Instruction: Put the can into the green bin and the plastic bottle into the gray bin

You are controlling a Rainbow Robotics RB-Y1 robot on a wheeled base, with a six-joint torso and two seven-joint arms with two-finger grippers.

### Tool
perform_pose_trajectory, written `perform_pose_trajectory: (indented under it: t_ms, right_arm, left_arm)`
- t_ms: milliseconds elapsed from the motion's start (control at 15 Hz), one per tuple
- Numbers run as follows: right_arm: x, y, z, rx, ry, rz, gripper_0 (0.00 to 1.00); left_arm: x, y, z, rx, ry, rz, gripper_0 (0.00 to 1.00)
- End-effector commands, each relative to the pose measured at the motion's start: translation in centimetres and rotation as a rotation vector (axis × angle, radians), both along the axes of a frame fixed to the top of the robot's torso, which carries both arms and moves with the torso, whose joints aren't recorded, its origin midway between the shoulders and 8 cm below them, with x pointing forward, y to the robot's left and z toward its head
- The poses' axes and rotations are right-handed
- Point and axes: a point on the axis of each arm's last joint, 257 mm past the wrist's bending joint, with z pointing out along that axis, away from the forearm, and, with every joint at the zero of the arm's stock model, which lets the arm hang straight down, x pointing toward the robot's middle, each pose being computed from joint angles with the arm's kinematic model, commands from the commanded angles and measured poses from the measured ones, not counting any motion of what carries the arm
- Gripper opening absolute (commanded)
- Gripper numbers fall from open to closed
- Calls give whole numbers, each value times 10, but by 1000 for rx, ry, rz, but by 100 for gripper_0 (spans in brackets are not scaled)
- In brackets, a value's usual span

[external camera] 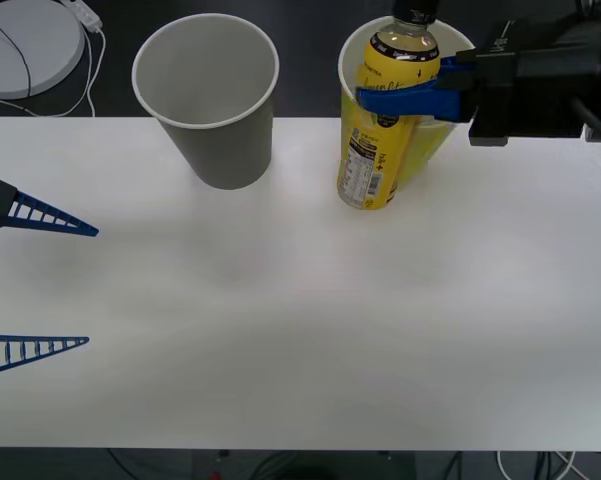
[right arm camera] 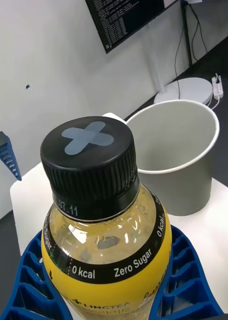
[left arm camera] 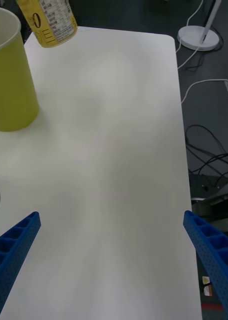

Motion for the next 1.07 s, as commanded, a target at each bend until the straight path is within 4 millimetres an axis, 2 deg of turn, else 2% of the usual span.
perform_pose_trajectory:
  t_ms: [67, 533, 1067]
  right_arm:
    - [12, 15, 9, -7, -16, 19, 0]
    - [40, 38, 22, -17, -13, 32, 0]
    - [80, 64, 39, -31, -5, 16, 0]
  left_arm:
    - [0, 0, 0, 0, 0, 0, 100]
    - [0, 0, 0, 0, 0, 0, 100]
    - [0, 0, 0, 0, 0, 0, 100]
